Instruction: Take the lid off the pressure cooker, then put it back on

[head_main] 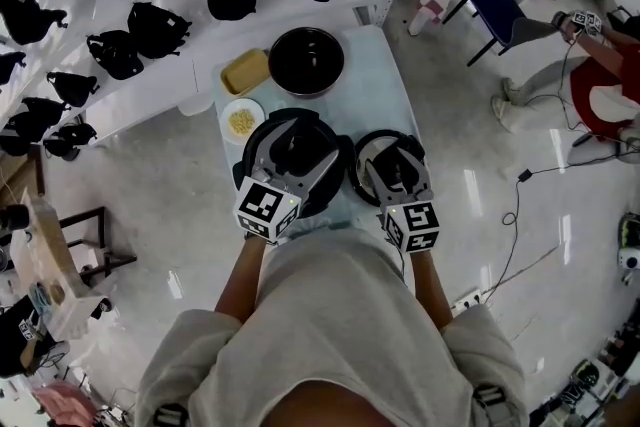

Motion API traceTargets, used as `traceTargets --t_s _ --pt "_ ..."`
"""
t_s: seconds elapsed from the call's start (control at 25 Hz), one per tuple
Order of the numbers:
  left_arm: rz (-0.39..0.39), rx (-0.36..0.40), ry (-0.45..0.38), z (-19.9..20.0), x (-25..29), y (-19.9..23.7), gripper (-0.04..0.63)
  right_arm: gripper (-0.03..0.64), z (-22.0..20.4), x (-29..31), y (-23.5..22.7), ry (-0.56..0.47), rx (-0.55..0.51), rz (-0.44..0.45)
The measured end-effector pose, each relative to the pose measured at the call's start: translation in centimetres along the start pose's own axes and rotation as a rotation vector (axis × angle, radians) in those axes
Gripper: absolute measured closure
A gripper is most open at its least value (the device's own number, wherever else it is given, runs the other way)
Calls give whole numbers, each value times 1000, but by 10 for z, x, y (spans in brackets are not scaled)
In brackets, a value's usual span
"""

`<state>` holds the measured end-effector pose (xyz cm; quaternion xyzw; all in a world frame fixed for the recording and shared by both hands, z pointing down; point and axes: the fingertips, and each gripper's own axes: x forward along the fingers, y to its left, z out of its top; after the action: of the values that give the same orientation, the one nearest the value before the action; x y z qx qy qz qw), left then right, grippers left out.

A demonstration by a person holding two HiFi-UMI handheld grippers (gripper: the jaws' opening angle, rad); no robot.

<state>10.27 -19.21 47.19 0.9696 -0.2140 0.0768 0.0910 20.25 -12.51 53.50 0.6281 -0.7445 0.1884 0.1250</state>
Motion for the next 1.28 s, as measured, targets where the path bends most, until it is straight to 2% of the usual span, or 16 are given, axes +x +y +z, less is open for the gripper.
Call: traceTargets --t_s 0.28,0.72,0.96,1.28 --pt "20 6 1 -2 -8 2 273 416 70 -24 34 -167 -112 -2" --pt "29 -11 -9 -5 -12 5 273 408 69 -11 37 -152 -117 25" --pt "25 -10 -18 -2 -11 5 273 397 25 1 14 -37 -99 -4" --pt "17 -9 -21 1 -9 4 273 360 -107 35 -41 318 -59 -12"
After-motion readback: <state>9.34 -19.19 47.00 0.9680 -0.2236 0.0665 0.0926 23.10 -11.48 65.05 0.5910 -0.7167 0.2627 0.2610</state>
